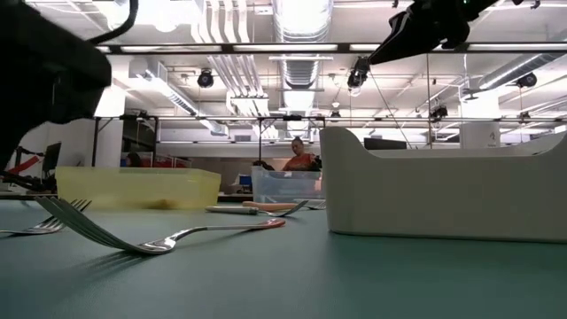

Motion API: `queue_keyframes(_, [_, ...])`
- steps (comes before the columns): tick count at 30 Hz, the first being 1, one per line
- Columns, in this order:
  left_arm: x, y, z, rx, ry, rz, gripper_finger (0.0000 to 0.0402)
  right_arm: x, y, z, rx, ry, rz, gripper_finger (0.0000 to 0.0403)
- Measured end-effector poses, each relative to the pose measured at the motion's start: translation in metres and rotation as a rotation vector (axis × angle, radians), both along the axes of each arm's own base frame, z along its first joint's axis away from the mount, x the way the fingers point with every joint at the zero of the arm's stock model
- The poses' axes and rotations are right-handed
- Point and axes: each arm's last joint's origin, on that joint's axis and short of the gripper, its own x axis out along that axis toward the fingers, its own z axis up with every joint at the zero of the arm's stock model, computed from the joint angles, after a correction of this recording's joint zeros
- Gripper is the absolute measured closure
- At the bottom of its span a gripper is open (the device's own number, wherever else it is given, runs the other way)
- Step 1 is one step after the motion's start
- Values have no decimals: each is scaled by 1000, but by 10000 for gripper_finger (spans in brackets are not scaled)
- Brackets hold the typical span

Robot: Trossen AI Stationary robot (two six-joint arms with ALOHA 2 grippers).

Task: Sort silverware by color (type)
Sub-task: Put the white fork into the transparent bin

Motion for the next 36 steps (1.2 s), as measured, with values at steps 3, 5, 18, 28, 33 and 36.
queue_keyframes(3, [3, -3, -6, 14, 19, -1, 248, 0, 0, 0, 3, -1, -1, 333])
queue_keyframes(5, [5, -5, -8, 24, 32, -2, 254, 0, 0, 0, 4, -1, -2, 330])
queue_keyframes(18, [13, -16, -12, 95, 100, -9, 368, 0, 0, 0, 22, -6, -9, 333])
queue_keyframes(28, [12, -13, -2, 161, 16, -2, 380, -1, 0, -6, 29, 8, -13, 333])
queue_keyframes(33, [17, -11, 19, 263, -81, -22, 380, -1, 0, -9, 86, 3, -44, 337])
queue_keyframes(36, [23, -6, 37, 390, -114, -58, 380, 0, 1, -10, 160, -32, -34, 335])
